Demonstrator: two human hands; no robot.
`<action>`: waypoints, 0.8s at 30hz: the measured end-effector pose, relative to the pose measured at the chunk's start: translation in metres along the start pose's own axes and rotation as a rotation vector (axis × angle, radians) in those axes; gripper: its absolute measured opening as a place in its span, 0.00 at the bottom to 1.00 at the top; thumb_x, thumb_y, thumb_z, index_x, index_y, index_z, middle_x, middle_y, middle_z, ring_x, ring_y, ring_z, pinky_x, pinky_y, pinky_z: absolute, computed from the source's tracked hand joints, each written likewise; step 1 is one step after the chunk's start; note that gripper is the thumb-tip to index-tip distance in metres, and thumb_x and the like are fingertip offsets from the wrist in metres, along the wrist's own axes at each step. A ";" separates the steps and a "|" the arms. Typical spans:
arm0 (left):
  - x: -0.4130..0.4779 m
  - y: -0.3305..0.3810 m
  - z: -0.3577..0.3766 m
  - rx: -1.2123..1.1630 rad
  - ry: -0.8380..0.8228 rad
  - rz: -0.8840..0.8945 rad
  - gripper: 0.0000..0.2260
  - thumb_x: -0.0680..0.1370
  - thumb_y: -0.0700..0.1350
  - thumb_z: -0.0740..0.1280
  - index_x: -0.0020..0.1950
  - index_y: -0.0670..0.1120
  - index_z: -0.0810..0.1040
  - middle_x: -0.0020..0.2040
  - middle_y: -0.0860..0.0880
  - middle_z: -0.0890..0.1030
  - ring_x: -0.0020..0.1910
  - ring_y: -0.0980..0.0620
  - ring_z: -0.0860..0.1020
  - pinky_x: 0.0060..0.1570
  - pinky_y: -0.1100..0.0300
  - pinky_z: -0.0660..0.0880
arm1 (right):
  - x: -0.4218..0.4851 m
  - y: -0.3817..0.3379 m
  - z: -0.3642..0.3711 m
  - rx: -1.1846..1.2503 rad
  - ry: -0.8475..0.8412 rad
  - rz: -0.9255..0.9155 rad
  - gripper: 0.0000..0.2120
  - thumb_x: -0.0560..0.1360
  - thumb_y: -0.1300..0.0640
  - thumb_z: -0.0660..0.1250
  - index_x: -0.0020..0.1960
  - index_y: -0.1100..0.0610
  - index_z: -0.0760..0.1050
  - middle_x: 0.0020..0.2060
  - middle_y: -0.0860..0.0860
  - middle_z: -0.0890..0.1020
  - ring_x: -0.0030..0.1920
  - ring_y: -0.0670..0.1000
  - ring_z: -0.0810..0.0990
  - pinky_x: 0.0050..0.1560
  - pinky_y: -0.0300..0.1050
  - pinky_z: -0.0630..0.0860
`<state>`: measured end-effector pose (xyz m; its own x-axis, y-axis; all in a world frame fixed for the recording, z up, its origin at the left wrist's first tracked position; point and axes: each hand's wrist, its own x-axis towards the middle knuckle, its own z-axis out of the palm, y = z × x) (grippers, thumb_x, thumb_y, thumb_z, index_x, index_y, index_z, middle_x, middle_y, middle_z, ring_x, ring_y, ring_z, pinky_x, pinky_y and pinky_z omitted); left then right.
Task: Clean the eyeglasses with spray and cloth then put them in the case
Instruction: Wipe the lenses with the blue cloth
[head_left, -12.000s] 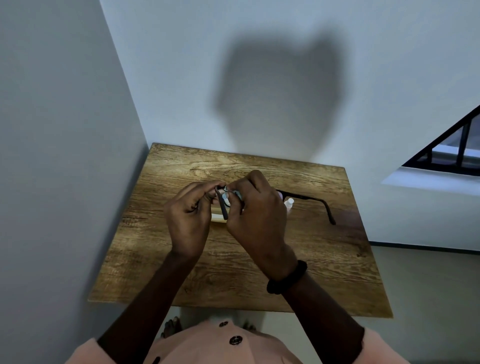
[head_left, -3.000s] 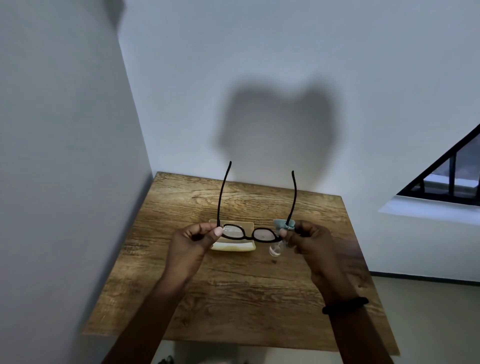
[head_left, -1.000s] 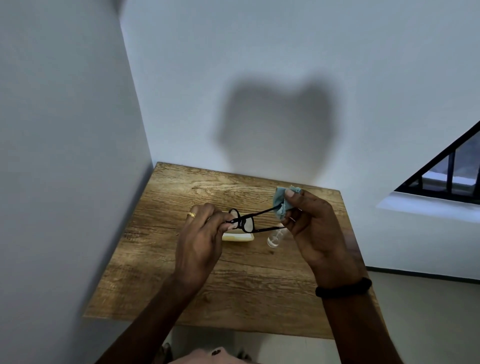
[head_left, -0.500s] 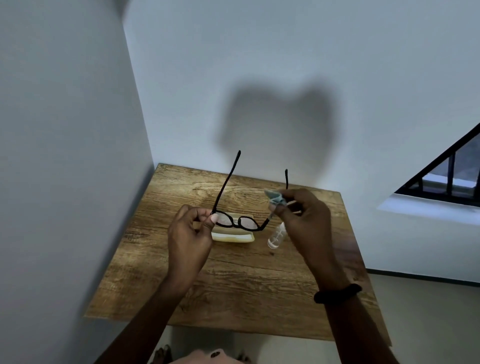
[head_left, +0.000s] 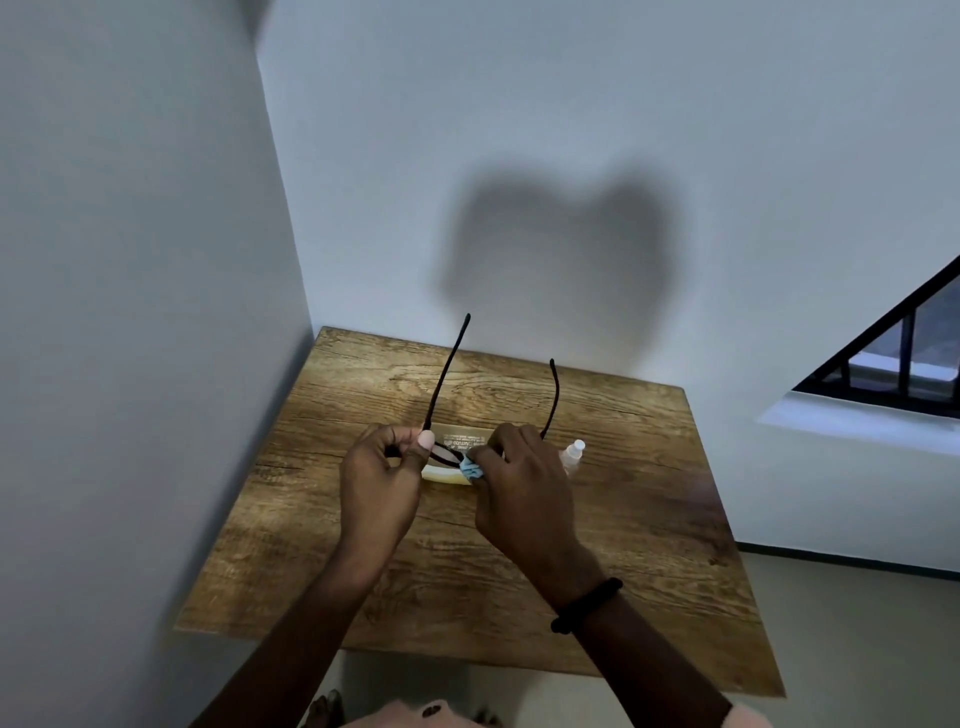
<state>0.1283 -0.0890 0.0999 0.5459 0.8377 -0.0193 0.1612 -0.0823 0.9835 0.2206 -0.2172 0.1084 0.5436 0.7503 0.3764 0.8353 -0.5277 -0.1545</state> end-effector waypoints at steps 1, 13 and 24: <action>0.001 0.001 0.000 -0.022 -0.009 -0.034 0.05 0.78 0.47 0.73 0.44 0.48 0.84 0.46 0.51 0.85 0.50 0.50 0.83 0.54 0.41 0.81 | 0.001 0.000 0.000 -0.010 -0.011 -0.017 0.14 0.65 0.61 0.74 0.51 0.56 0.83 0.45 0.52 0.78 0.47 0.53 0.75 0.42 0.47 0.72; -0.003 0.000 -0.003 0.234 -0.143 0.238 0.21 0.79 0.57 0.68 0.71 0.51 0.76 0.65 0.53 0.77 0.62 0.56 0.76 0.53 0.63 0.74 | 0.039 0.041 -0.048 0.021 -0.353 -0.143 0.10 0.73 0.50 0.73 0.52 0.50 0.84 0.46 0.47 0.78 0.47 0.53 0.79 0.43 0.47 0.67; 0.008 -0.002 -0.007 0.455 -0.216 0.837 0.12 0.79 0.38 0.69 0.60 0.49 0.85 0.55 0.54 0.85 0.54 0.56 0.79 0.53 0.63 0.72 | 0.056 0.065 -0.070 0.250 -0.425 -0.080 0.10 0.67 0.50 0.80 0.47 0.51 0.86 0.39 0.45 0.81 0.40 0.49 0.79 0.39 0.53 0.77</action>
<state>0.1267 -0.0787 0.0994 0.7600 0.2997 0.5767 -0.0704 -0.8441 0.5315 0.2996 -0.2369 0.1833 0.4193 0.9079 -0.0014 0.8418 -0.3893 -0.3739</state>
